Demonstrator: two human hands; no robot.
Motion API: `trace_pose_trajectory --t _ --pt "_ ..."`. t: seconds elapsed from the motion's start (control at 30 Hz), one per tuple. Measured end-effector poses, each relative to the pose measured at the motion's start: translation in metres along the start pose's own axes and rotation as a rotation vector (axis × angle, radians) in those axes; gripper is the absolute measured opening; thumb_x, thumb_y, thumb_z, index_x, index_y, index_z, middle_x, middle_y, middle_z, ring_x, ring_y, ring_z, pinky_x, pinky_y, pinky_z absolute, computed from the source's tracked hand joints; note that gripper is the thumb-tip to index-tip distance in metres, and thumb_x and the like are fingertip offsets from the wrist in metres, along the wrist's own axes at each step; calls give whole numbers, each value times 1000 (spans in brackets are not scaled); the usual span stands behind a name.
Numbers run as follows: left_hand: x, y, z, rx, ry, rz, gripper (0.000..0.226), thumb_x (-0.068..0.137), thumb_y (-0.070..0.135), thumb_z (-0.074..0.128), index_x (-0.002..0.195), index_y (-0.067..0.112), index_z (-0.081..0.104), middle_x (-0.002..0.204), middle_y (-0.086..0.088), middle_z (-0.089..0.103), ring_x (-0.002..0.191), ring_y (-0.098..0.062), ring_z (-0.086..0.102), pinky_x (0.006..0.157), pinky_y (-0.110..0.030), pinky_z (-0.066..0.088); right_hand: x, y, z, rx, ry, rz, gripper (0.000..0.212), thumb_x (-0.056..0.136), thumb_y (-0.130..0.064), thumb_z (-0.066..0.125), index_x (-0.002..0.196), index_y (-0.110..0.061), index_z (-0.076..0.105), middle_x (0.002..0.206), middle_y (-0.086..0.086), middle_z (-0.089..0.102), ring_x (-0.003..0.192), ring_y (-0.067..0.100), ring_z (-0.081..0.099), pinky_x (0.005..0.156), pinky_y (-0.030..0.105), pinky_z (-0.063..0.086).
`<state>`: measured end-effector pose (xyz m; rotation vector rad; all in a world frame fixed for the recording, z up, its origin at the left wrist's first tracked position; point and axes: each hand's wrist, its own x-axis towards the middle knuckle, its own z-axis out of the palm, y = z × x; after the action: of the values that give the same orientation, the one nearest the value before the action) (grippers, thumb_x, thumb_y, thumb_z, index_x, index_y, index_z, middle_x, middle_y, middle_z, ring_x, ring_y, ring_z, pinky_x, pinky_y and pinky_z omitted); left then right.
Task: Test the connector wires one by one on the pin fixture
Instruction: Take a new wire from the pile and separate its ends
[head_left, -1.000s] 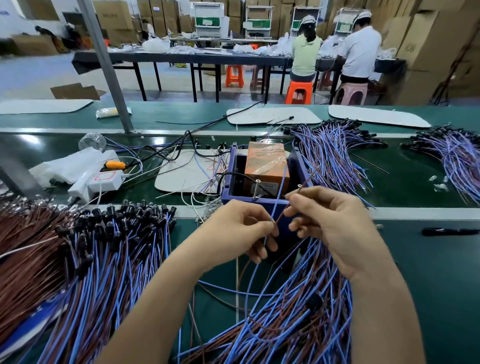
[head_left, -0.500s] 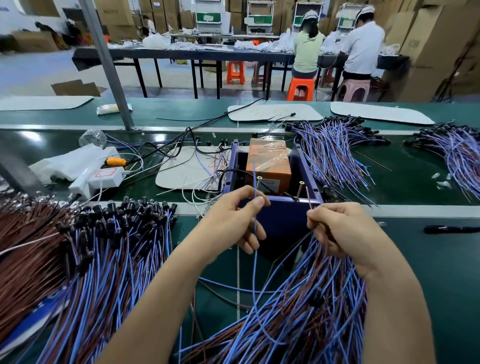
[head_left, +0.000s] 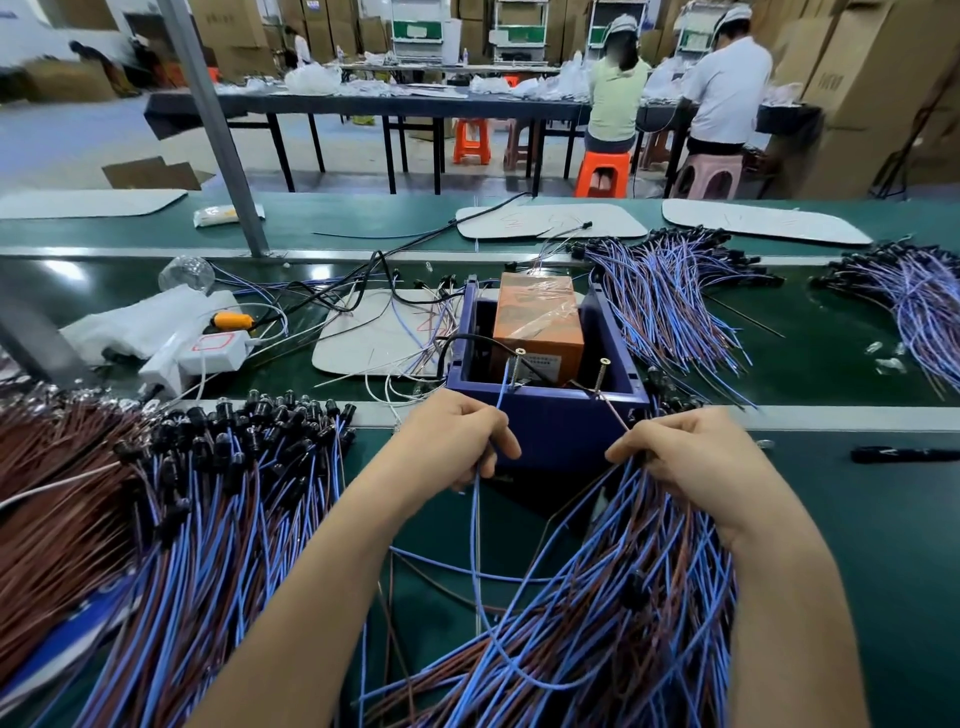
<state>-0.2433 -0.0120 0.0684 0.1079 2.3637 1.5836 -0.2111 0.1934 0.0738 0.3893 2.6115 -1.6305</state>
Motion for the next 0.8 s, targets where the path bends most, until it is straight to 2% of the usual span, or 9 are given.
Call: trace_pose_trajectory --t 0.17,0.33,0.8 --pt "3 -3 -2 -22 4 9 49 101 25 40 67 7 69 42 0 53 33 -12 37 37 -17 33 0 1 1 -33 -29 -10 28 84 -13 59 61 -16 76 41 -4 28 38 11 23 37 11 26" --pt "3 -4 -1 15 4 7 40 100 21 40 73 9 66 41 1 52 32 -12 36 37 -16 33 1 2 1 -35 -47 -12 29 84 -11 58 61 -14 76 44 -1 27 39 12 21 33 8 26" --pt "4 -7 1 89 -80 6 35 98 15 39 73 7 62 42 0 55 31 -12 37 37 -17 33 0 2 1 -22 -41 -24 27 82 -11 59 61 -14 76 44 0 26 42 14 20 37 14 24"
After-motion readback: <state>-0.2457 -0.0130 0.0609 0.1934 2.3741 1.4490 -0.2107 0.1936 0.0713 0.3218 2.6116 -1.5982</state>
